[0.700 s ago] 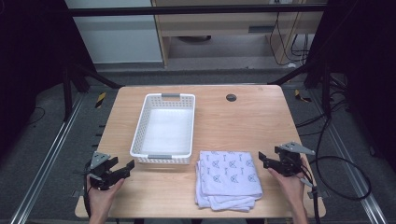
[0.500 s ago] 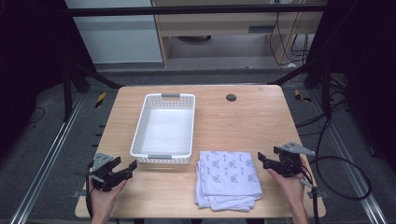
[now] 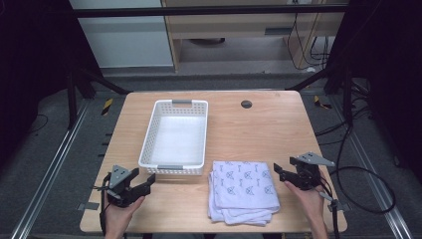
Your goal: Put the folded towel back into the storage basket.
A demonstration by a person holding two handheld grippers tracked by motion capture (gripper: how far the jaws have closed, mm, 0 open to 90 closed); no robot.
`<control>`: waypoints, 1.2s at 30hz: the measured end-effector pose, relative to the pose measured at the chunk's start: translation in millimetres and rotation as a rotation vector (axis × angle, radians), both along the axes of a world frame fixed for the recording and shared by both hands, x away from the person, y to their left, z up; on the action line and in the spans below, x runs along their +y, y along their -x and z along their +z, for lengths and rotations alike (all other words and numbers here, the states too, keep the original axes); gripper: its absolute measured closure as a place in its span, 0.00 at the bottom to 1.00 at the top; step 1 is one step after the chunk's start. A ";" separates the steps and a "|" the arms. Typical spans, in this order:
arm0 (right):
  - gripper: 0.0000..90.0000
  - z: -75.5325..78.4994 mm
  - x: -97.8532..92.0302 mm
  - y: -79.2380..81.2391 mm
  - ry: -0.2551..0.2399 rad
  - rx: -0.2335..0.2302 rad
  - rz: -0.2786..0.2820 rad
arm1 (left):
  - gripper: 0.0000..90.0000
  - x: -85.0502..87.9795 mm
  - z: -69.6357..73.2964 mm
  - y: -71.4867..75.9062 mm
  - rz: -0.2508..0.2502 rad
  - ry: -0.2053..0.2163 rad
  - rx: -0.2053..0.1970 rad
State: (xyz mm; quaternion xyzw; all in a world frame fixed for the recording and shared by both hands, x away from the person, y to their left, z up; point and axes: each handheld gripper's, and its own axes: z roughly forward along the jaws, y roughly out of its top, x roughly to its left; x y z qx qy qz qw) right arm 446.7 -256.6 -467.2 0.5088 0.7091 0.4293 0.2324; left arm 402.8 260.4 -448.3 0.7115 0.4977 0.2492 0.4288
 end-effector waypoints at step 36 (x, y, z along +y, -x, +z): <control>0.41 60.2 18.9 -11.3 -0.072 -0.102 0.087 | 0.37 -71.0 38.3 -0.8 -0.142 0.034 -0.091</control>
